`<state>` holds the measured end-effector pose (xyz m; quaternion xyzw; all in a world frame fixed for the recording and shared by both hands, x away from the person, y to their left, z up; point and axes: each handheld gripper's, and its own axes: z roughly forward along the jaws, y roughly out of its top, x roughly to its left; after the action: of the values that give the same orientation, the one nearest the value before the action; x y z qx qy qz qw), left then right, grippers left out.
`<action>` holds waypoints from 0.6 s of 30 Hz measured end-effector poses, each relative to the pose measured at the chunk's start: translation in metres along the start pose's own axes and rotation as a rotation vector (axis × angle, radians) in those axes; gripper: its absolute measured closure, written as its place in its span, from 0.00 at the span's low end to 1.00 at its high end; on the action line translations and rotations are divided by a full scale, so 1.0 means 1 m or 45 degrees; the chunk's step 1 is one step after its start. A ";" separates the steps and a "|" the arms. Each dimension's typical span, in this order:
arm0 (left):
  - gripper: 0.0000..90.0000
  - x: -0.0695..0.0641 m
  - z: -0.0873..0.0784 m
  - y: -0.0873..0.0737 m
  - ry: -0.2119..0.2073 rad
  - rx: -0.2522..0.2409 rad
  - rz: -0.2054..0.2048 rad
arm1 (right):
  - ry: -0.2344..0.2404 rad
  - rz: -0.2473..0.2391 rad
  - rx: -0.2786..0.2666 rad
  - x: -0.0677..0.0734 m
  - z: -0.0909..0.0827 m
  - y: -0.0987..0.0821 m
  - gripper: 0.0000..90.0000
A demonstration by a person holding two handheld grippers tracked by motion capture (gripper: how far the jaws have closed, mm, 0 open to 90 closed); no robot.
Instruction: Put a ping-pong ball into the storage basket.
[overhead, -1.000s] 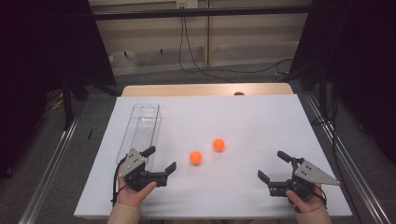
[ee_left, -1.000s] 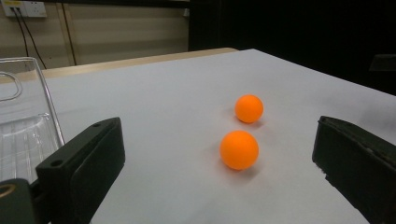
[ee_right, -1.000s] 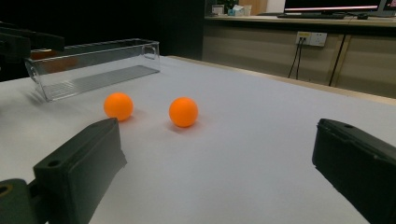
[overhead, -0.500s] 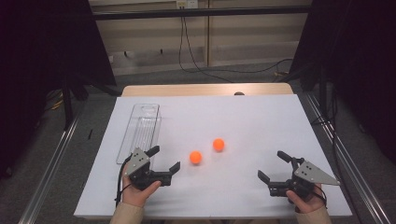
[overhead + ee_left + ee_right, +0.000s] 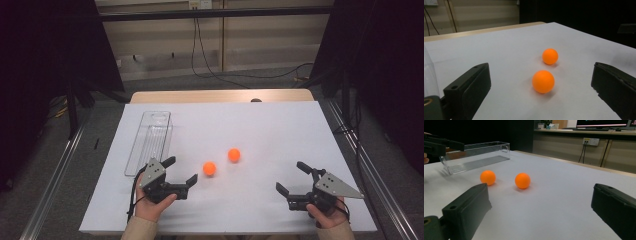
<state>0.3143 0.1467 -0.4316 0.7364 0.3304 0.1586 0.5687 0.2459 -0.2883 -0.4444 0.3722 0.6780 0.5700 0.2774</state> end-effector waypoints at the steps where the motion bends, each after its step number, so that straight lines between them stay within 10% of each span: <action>1: 0.03 0.000 0.001 0.000 -0.001 0.002 0.000 | -0.001 0.000 -0.001 0.000 0.000 0.000 0.02; 18: 0.03 -0.005 0.010 0.000 -0.024 0.034 -0.001 | 0.001 0.000 -0.005 0.000 0.000 0.000 0.02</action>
<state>0.3168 0.1359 -0.4344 0.7451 0.3276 0.1471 0.5620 0.2459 -0.2882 -0.4442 0.3715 0.6769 0.5714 0.2780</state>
